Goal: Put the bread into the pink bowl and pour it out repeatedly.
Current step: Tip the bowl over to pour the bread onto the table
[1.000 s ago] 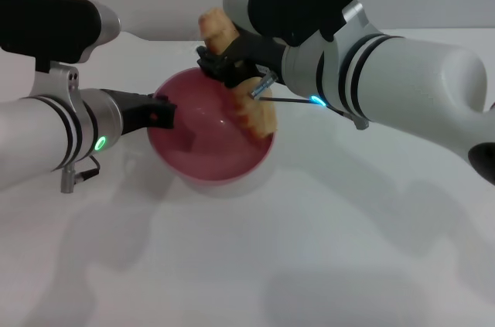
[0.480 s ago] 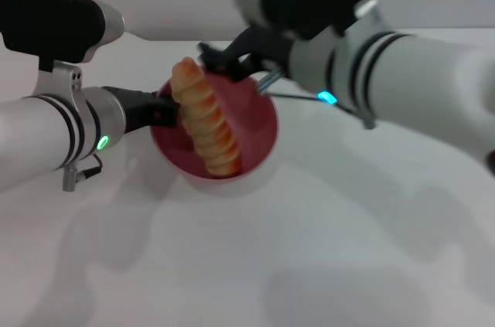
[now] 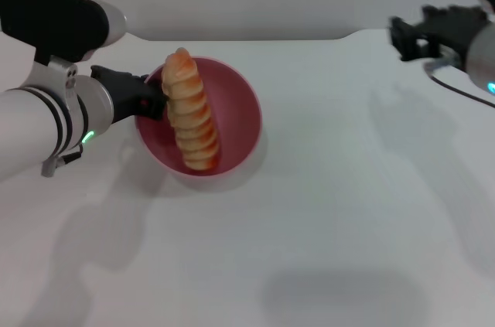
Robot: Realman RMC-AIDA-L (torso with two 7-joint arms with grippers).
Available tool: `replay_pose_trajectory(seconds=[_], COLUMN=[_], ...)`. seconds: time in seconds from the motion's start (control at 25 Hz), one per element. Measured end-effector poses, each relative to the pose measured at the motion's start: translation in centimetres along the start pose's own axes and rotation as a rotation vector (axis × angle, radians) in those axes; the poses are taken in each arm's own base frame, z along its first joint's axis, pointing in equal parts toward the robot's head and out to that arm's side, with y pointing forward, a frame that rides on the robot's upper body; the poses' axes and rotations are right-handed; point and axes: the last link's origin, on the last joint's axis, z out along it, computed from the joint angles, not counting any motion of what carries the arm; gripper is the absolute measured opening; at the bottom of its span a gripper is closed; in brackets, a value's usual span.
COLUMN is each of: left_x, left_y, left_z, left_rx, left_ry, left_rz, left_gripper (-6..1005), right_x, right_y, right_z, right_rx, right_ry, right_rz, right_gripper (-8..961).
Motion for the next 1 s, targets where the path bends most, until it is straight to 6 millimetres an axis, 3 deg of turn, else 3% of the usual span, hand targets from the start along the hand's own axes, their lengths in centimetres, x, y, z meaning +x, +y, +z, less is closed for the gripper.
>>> replay_pose_trajectory(seconds=[0.2, 0.4, 0.64, 1.0], left_x=[0.3, 0.7, 0.9, 1.4], left_y=[0.1, 1.1, 2.1, 2.8], left_z=[0.0, -0.1, -0.3, -0.8], left_rx=[0.042, 0.079, 0.109, 0.146], left_ry=[0.025, 0.046, 0.070, 0.101], left_rz=[0.177, 0.324, 0.438, 0.525], left_gripper=[49, 49, 49, 48], right_x=[1.8, 3.1, 4.6, 4.9], right_y=[-0.9, -1.3, -1.3, -1.1], right_z=[0.6, 1.1, 1.7, 2.0], right_rx=[0.030, 0.031, 0.029, 0.021], right_ry=[0.081, 0.128, 0.177, 0.192], right_rz=[0.002, 0.024, 0.027, 0.024], right_gripper=[459, 217, 1, -2])
